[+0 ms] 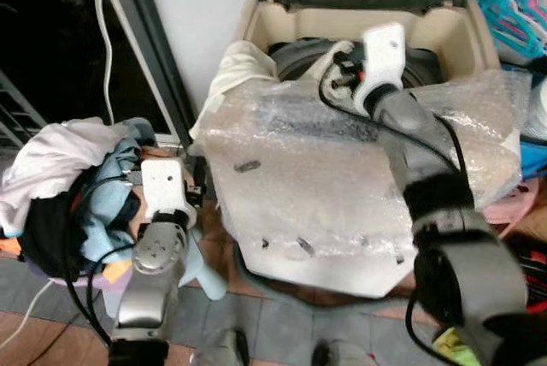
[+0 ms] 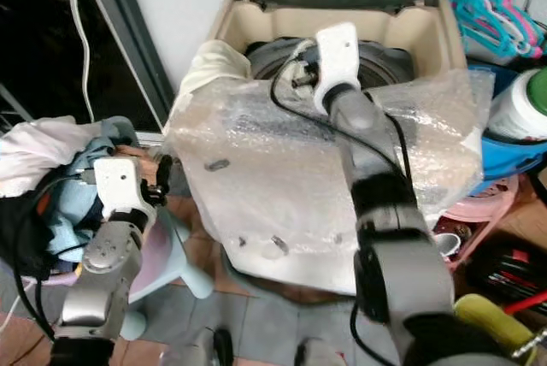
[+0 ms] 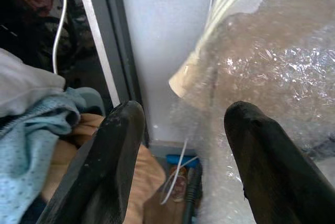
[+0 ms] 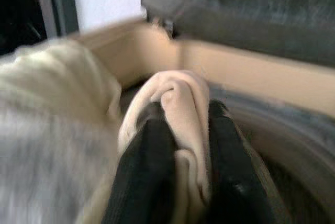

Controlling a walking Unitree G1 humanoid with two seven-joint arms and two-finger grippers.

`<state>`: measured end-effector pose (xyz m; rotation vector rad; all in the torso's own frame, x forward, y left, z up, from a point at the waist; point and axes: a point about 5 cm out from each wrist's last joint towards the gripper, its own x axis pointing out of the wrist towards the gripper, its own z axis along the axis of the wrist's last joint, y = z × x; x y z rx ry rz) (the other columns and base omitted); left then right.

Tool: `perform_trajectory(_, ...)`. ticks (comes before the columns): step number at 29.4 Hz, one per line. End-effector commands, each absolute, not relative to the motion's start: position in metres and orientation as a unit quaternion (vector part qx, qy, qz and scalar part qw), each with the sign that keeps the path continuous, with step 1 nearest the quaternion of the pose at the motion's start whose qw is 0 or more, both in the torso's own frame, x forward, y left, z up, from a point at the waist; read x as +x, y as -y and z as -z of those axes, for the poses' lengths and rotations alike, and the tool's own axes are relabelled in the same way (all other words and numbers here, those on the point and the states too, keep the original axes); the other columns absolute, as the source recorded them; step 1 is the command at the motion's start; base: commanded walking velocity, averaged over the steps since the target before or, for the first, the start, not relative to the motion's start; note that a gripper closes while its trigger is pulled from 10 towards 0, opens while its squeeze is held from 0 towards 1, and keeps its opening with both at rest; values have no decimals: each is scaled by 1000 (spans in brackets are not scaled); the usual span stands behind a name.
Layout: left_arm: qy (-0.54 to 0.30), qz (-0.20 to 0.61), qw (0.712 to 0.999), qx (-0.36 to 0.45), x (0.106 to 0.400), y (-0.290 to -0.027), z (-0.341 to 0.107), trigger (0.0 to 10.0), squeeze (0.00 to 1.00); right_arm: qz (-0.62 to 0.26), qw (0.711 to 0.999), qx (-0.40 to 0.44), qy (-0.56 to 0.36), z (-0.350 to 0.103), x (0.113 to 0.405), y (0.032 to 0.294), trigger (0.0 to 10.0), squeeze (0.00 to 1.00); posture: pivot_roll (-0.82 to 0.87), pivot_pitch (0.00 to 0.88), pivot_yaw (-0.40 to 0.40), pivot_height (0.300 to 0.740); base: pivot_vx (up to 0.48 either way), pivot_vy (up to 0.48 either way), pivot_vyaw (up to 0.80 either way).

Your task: Clothes washing

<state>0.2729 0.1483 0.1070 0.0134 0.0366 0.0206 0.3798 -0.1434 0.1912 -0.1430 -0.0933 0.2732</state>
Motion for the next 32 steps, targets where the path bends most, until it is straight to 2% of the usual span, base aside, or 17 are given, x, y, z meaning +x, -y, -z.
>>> perform_trajectory(1,-19,-8,1000,14,274,-150,-107,10000,0,-132,983,-88,87,-206,373,143,10000,1000,-68,47,85,740,0,0,0)
perform_trajectory(3,-20,-4,1000,14,276,-147,-107,10000,0,-123,967,-156,160,-218,357,145,10000,1000,-71,41,91,740,0,0,0)
perform_trajectory(8,-22,5,1000,16,276,-143,-106,10000,0,-142,952,-175,207,-220,339,131,10000,1000,-75,33,98,740,0,0,0)
perform_trajectory(18,-18,-11,1000,17,275,-149,-106,10000,0,-201,949,-151,189,-214,320,105,10000,1000,-60,26,83,740,0,0,0)
perform_trajectory(19,-18,-12,1000,17,275,-149,-106,10000,0,-217,946,-151,190,-214,319,99,10000,1000,-60,26,83,740,0,0,0)
perform_trajectory(20,-21,-12,1000,10,275,-148,-106,10000,0,-283,927,-169,179,-208,315,80,10000,1000,-59,23,80,740,0,0,0)
perform_trajectory(24,-20,-9,1000,6,276,-145,-107,10000,0,-336,900,-215,178,-200,309,65,10000,1000,-63,25,83,740,0,0,0)
perform_trajectory(27,-19,-7,1000,9,279,-144,-108,10000,0,-321,908,-207,171,-198,309,69,10000,1000,-65,23,88,740,0,0,0)
perform_trajectory(29,-12,-7,1000,15,282,-146,-110,10000,0,-277,925,-201,163,-189,306,84,10000,1000,-68,2,91,740,0,0,0)
perform_trajectory(32,-5,-12,1000,13,283,-147,-113,10000,0,-264,929,-201,162,-186,303,89,10000,1000,-63,0,82,740,0,0,0)
